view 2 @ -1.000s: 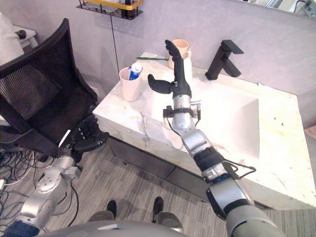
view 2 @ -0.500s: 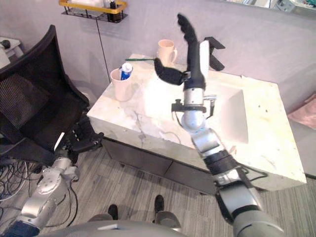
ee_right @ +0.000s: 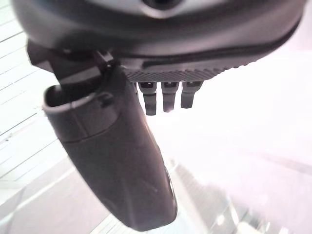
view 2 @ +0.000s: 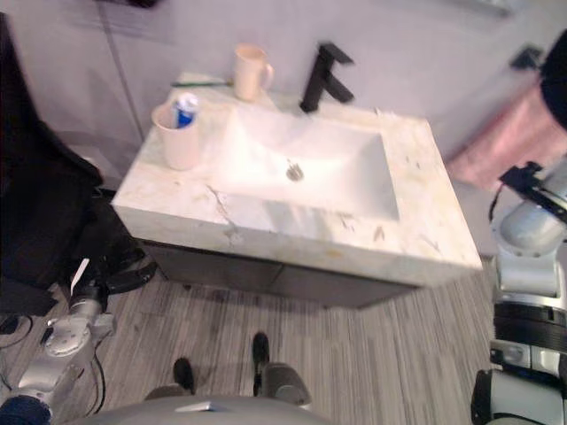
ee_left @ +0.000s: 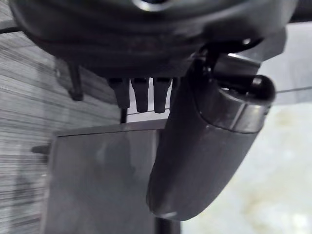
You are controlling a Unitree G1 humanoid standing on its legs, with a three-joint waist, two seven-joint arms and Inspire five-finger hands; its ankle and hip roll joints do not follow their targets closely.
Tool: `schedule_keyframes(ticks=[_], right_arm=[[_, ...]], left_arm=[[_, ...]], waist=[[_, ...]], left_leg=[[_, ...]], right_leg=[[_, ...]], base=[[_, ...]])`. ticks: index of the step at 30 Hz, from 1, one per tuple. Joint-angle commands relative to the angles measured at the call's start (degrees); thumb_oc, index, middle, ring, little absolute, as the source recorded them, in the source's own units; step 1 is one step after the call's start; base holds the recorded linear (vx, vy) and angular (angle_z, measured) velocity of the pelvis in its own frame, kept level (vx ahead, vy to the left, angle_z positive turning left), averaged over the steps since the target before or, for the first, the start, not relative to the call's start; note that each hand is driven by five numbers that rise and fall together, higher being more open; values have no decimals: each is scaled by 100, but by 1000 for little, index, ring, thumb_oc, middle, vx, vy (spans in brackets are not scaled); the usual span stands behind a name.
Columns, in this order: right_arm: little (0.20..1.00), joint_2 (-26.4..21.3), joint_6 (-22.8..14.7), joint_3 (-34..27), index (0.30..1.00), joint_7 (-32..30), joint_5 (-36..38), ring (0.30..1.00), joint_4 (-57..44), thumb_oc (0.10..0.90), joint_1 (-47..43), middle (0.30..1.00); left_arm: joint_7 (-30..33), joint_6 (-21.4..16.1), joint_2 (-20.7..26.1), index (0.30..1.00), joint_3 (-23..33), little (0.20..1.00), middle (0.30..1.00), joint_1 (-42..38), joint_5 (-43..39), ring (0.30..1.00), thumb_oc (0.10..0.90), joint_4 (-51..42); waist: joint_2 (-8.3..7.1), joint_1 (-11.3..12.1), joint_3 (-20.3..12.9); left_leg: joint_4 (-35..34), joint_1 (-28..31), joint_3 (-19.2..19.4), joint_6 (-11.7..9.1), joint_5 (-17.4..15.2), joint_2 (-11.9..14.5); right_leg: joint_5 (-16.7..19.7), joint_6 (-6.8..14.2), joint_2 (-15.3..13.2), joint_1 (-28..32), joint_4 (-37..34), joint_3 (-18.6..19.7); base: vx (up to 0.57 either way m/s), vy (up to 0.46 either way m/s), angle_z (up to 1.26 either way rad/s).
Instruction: Organize the bathroom.
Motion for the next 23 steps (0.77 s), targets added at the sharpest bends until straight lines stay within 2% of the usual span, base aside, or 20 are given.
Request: schedule_keyframes(ticks=[1, 2, 4, 7, 8, 11, 13, 14, 15, 17, 18, 19, 20, 21, 22, 23], right_arm=[[900, -603, -502, -742, 900, -1005, 372, 900, -225, 800, 54, 900], [900, -513, -443, -907, 900, -1188, 516, 900, -160, 800, 226, 900], [900, -436, -355, -1022, 900, -1256, 596, 900, -101, 800, 334, 900], [900, -207, -150, -1110, 900, -1328, 766, 900, 73, 800, 542, 900], [900, -11, -100, -1102, 900, -1118, 1152, 900, 237, 800, 701, 900], [900, 177, -53, -1089, 900, -651, 1598, 900, 508, 800, 824, 900], [900, 511, 252, -828, 900, -23, 2017, 900, 888, 800, 816, 900], [900, 549, 246, -789, 900, 38, 2045, 900, 939, 800, 814, 900], [900, 792, 257, -502, 900, 424, 2154, 900, 1345, 800, 824, 900], [900, 1028, 322, -134, 900, 842, 2421, 900, 1844, 800, 840, 900], [900, 1360, 326, 311, 900, 1382, 2550, 900, 2403, 800, 966, 900], [900, 1570, 183, 651, 900, 1602, 2462, 900, 2792, 800, 1098, 900], [900, 1842, 380, 1113, 900, 2026, 2299, 900, 3220, 800, 1302, 900], [900, 1968, 389, 1312, 900, 2117, 2155, 900, 3334, 800, 1403, 900], [900, 2113, 619, 1727, 900, 2328, 1612, 900, 3475, 800, 1565, 900], [900, 2129, 670, 1836, 900, 2338, 1508, 900, 3494, 800, 1599, 900]], left_arm=[[226, -620, 113, 900, 178, 900, 900, -495, 357, 900, 800, -169], [305, -643, 61, 900, 212, 900, 900, -536, 367, 900, 800, 35], [377, -655, 29, 900, 227, 900, 900, -557, 395, 900, 800, 177], [527, -715, -40, 900, 306, 900, 900, -544, 435, 900, 800, 542], [639, -764, -107, 900, 375, 900, 900, -485, 326, 900, 800, 843], [716, -930, -303, 900, 517, 900, 900, -411, 401, 900, 800, 1271], [802, -940, -610, 900, 636, 900, 900, -340, 346, 900, 800, 1545], [803, -963, -637, 900, 636, 900, 900, -331, 337, 900, 800, 1569], [794, -1039, -812, 900, 643, 900, 900, -295, 264, 900, 800, 1747], [780, -1064, -974, 900, 665, 900, 900, -257, 235, 900, 800, 1908], [691, -1111, -1157, 900, 690, 900, 900, -215, 216, 900, 800, 2101], [580, -1185, -1262, 900, 707, 900, 900, -206, 258, 900, 800, 2253], [262, -1103, -1351, 900, 702, 900, 900, -197, 436, 900, 800, 2404], [182, -1072, -1374, 900, 682, 900, 900, -200, 516, 900, 800, 2432], [206, -946, -1412, 900, 555, 900, 900, -205, 737, 900, 800, 2511], [178, -834, -1416, 900, 506, 900, 900, -210, 732, 900, 800, 2528]], waist=[[218, -62, -63], [219, -17, -92], [226, 13, -120], [235, 7, -136], [273, 31, -123], [312, 36, -97], [358, 32, 33], [365, 26, 48], [376, 15, 122], [367, -12, 191], [347, -23, 250], [329, -34, 270], [281, -61, 259], [253, -74, 253], [165, -112, 257], [146, -125, 260]], left_leg=[[-130, -160, -22, -12, -315, 61], [13, -450, 38, -71, -246, 199], [114, -587, 36, -110, -232, 292], [226, -741, -9, -227, -158, 494], [267, -855, -94, -457, 102, 732], [256, -902, -203, -722, 425, 1026], [237, -828, -387, -937, 648, 1318], [229, -817, -398, -944, 654, 1333], [154, -729, -458, -952, 657, 1379], [27, -605, -492, -934, 658, 1370], [45, -595, -567, -869, 641, 1234], [164, -589, -526, -804, 561, 1091], [457, -548, -464, -680, 292, 825], [716, -534, -443, -613, 92, 685], [1500, -588, -444, -456, -451, 348], [1706, -607, -454, -412, -582, 259]], right_leg=[[-1280, -83, -634, 894, 1669, -474], [-1208, -120, -736, 1186, 1903, -419], [-1221, -124, -758, 1305, 2044, -377], [-1504, -112, -696, 1402, 2213, -336], [-2324, -150, -522, 1518, 1899, -474], [-2890, -275, -259, 1563, 1500, -600], [-2843, -486, -25, 1451, 1203, -722], [-2828, -499, -8, 1446, 1187, -734], [-2730, -553, 54, 1382, 1106, -786], [-2599, -597, 94, 1324, 1022, -802], [-2508, -633, 134, 1343, 926, -727], [-2439, -658, 140, 1370, 834, -722], [-2331, -704, 128, 1375, 694, -712], [-2275, -728, 103, 1344, 659, -709], [-2153, -757, 3, 1259, 620, -686], [-2128, -756, -12, 1236, 615, -674]], base=[[-392, -216, -41], [-293, -168, -41], [-265, -188, -62], [-259, -263, -63], [-190, -303, -45], [-224, -367, -41], [-346, -422, -38], [-310, -317, -40], [-269, -233, -32], [-300, -248, -32], [-291, -227, -28], [-400, -309, -8], [-315, -236, -10], [-402, -260, -3], [-294, -163, -7], [-332, -164, -2]])
